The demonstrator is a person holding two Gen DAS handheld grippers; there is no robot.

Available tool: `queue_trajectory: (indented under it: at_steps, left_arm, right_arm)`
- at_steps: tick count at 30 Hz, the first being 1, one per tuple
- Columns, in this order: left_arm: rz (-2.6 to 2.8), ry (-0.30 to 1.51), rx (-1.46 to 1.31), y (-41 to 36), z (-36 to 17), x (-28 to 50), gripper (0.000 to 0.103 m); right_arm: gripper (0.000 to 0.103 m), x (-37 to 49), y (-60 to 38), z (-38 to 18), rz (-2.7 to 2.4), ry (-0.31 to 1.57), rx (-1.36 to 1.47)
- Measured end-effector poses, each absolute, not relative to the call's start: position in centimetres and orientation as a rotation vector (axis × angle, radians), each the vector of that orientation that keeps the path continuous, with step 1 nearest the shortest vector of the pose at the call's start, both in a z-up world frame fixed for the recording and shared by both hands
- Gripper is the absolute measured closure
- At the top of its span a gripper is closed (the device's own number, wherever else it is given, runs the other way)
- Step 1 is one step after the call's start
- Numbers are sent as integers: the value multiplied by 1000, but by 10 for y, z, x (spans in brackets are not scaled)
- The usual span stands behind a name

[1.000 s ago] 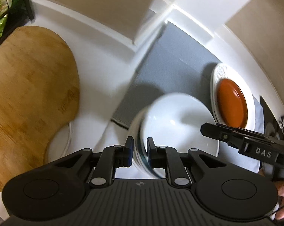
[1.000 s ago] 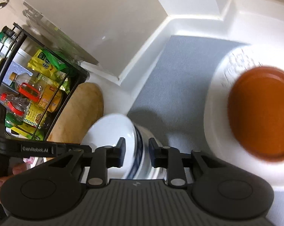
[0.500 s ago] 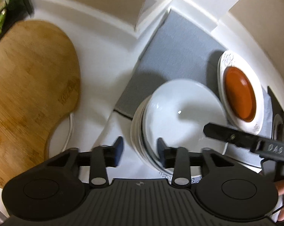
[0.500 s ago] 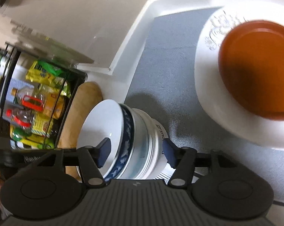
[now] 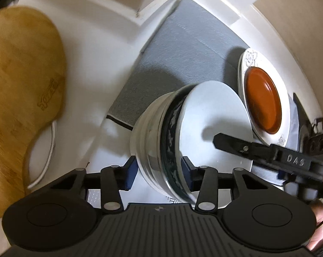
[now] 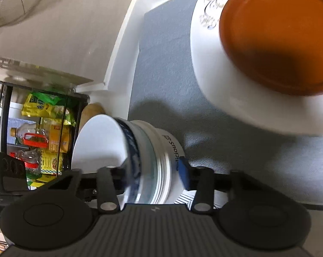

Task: Organize plates and bowls
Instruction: 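Lift the nested bowls and carry them toward the plate stack, then lower the nested bowls onto the brown plate and open both grippers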

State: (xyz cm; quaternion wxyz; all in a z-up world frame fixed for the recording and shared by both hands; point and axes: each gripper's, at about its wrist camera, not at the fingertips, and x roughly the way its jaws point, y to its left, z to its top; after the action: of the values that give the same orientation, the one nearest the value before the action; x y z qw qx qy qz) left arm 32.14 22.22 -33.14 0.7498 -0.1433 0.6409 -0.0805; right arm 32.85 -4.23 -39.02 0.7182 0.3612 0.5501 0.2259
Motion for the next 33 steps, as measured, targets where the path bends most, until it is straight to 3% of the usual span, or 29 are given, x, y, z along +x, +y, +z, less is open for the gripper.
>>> queue_trajectory:
  at_steps: [13,33]
  left_arm:
    - [-159,1391,-319,201,-310,316,57]
    - [-350,1257,-146,66,-236,384,57]
  right_arm:
    - [63,321,-55,-366,501,1170,775]
    - [64,347,-178,-285,338,944,739]
